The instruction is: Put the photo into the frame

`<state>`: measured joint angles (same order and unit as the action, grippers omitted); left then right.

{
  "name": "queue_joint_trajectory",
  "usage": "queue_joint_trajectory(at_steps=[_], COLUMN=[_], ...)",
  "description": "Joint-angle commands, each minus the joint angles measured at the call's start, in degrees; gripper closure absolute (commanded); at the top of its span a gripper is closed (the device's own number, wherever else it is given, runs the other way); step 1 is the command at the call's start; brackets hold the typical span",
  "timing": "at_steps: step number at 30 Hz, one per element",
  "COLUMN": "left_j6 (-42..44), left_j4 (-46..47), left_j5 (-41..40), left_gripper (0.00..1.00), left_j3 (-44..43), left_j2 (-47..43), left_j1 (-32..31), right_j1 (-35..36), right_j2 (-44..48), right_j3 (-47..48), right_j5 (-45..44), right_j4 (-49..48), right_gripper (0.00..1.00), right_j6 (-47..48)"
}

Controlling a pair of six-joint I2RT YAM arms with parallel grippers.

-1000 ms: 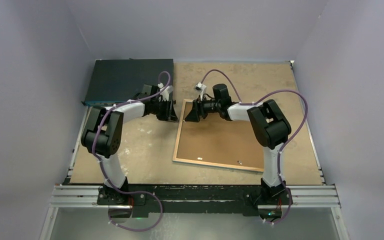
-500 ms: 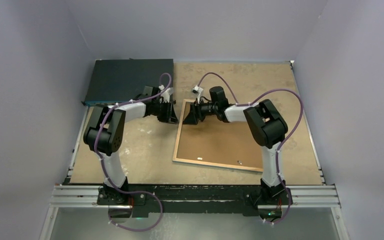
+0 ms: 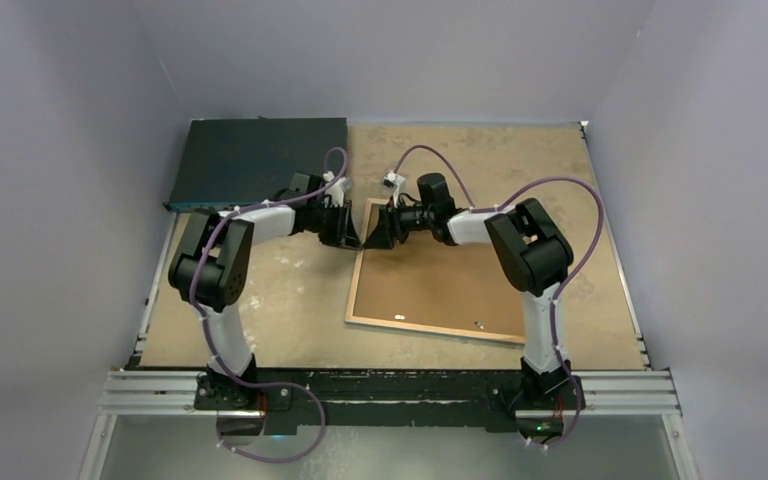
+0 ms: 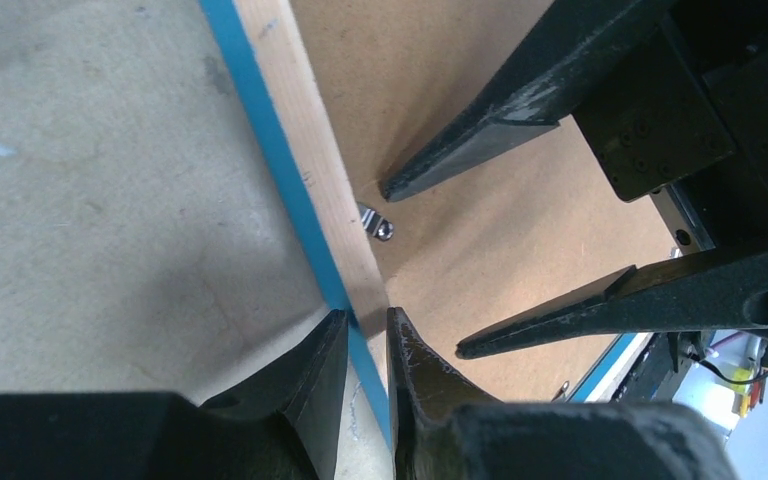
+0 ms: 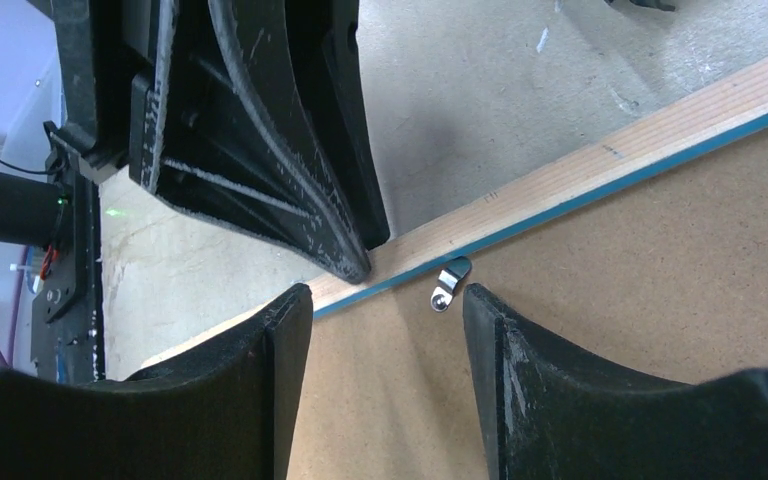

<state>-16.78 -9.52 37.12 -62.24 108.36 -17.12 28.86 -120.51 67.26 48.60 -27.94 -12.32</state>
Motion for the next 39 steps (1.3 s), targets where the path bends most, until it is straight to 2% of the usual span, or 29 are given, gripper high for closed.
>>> queue_joint_trajectory(at_steps=[1,15,39], left_j6=[1.3,1.7,2.5], left_j4=[0.9,0.0,-0.9], left_j5=[1.6,-0.3,-1.0], left_gripper=[0.81,0.94,0.97], left_j3=[-1.2,-1.2,-1.9], left_j2=[1.0,2.2,3.3], left_j1=[-1.3,-1.5,-1.6], right_j1=[0.4,0.4,1.9], right_j2=[-1.3,-2.0,-4.3], right_j3=[0.2,0.1,2.4], right_j5=[0.7,2.1,6.6], right_j4=[-1.2,-0.7,1.6], right_gripper=[0.4,0.42,0.47], right_j6=[-0.6,-0.5,0.1])
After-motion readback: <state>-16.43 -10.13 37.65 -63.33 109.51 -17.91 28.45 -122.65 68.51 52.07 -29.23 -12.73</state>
